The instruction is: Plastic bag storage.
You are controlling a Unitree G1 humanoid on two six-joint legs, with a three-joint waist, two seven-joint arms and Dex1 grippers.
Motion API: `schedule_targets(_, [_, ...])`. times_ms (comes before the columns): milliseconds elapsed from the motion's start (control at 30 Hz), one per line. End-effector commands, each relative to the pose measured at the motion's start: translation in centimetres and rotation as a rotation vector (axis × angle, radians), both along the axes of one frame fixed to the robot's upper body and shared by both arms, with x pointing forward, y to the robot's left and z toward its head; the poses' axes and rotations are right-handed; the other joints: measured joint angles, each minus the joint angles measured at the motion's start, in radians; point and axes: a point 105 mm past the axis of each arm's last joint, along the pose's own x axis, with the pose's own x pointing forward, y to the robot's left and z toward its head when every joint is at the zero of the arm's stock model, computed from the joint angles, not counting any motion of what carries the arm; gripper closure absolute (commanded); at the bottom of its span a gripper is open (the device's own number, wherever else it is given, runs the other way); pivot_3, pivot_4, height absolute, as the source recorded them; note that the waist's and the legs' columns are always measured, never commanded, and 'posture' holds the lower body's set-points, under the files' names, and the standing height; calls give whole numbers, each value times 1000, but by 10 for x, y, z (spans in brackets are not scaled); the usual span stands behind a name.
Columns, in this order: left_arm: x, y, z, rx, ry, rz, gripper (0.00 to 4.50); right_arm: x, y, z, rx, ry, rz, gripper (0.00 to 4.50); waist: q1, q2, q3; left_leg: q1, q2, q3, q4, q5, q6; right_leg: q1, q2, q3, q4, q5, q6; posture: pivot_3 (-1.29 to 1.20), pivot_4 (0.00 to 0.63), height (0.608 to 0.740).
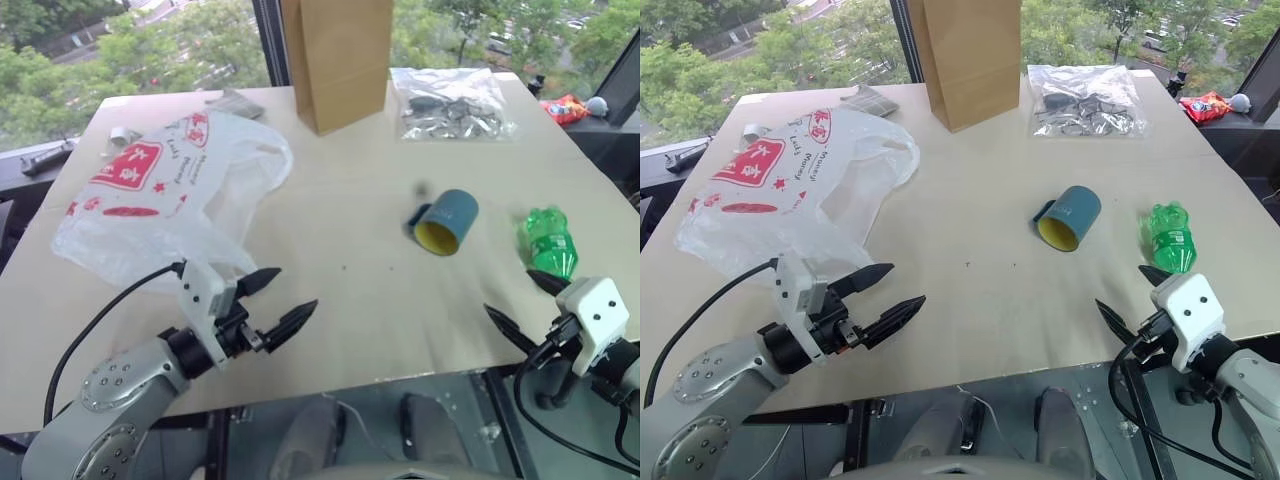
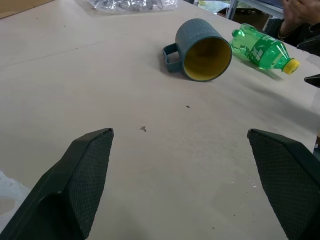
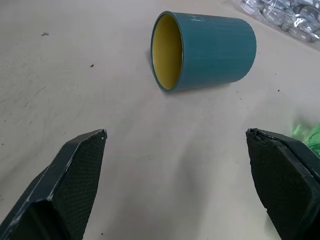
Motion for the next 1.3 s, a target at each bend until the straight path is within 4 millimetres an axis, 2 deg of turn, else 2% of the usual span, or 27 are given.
schedule_targets(33, [4,-9,16,-20,-68,-6,44,5,2,11,-4,-55,17,0,0,0,0,0,0,0,0,0,0,0,0,0,0,0,0,0,150,740])
schedule_targets(133, [15,-8,24,-48,-97,41,44,11,9,14,13,-71,38,0,0,0,0,0,0,0,0,0,0,1,0,-1,-1,0,0,0,150,740])
schedule_targets(367, [21,1,26,-52,-88,140,44,20,21,31,82,-133,63,0,0,0,0,0,1,0,-3,0,1,0,0,-3,-6,3,-3,0,150,740])
schedule_targets(467, [23,13,28,-31,-134,283,44,21,40,45,145,-147,158,0,0,0,0,-1,1,0,-3,-1,1,0,0,-3,-6,3,-3,0,150,740])
schedule_targets(533, [26,29,38,-26,-215,462,44,18,54,50,153,-134,260,0,-1,0,1,-1,1,1,-3,-1,0,0,0,-3,-6,3,-3,0,150,740])
schedule_targets(600, [18,28,42,5,-262,514,44,15,60,49,131,-111,320,0,1,0,1,0,2,0,-3,-1,0,0,0,-3,-6,2,-1,0,150,740])
schedule_targets(667, [6,26,37,14,-257,542,44,11,65,47,139,-75,371,0,3,-1,1,-1,2,0,-3,-1,0,0,0,-4,-7,2,-1,0,150,740])
schedule_targets(767, [-8,35,22,81,-231,606,44,12,70,45,133,-61,414,0,2,-1,1,-2,2,1,-3,-2,1,0,0,-4,-8,3,-4,0,150,740])
schedule_targets(933, [-15,49,6,131,-164,717,44,19,71,45,112,-80,425,0,4,-1,1,-1,2,2,-2,-3,2,1,0,-3,-8,0,0,0,150,740])
schedule_targets(1067, [0,46,-5,86,-104,748,44,22,70,46,100,-99,423,0,4,-1,1,0,2,0,-1,-3,2,3,-1,-6,-8,0,0,0,150,740])
schedule_targets(1267, [40,51,-19,31,-25,788,44,24,69,49,67,-140,394,0,2,0,1,0,2,0,-1,-2,2,2,0,-5,-7,3,3,0,150,740])
schedule_targets(1300, [47,50,-14,8,-44,790,281,24,69,49,69,-141,389,0,2,-1,1,0,2,0,-1,-2,2,2,0,-5,-7,3,3,0,150,740])
